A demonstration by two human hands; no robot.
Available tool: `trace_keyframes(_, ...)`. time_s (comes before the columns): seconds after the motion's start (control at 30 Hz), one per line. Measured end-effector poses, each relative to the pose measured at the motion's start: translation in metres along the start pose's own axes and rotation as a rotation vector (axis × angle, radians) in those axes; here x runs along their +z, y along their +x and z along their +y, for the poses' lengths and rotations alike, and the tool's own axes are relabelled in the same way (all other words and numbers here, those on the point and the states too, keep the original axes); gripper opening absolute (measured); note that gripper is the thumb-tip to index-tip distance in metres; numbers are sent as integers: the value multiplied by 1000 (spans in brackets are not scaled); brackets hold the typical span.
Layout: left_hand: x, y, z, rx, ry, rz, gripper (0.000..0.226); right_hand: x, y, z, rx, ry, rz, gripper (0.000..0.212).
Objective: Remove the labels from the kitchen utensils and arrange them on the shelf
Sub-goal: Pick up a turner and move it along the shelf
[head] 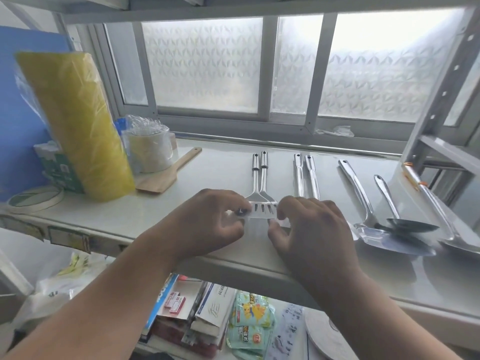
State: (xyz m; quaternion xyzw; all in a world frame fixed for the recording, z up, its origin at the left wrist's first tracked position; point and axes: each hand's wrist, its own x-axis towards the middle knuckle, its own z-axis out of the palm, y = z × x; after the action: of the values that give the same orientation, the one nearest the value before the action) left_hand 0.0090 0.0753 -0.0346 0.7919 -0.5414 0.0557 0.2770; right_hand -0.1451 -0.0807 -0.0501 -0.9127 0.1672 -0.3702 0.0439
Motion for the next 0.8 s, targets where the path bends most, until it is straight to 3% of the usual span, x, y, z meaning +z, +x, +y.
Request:
trace_keyframes(0.13,7,0,-4,24,-32,13,29,1,-1,0,-44,-52,11,9)
trace_keyframes(0.4,5,3,-7,27,-18,4,27,3,-1,-1,-53,-65,21,10)
trace_keyframes(0.5,-11,-1,-13,2,87,-28,37,2,-1,-1,-54,-48,8,10)
trace_keyframes(0.6,-43,-7,-38,-146,212,12,45,1,-2,-1,-61,-28,9,11)
trace_keyframes(0.67,-63,-12,-63,-349,269,65,45,0,-2,-1,-62,-31,29,12)
trace_keyframes(0.73,-72,-18,-86,-543,309,40,37,0,-2,-3,-58,-37,35,12)
trace_keyframes(0.8,-69,-23,-101,-607,318,-9,20,0,-3,-3,-56,-38,34,12)
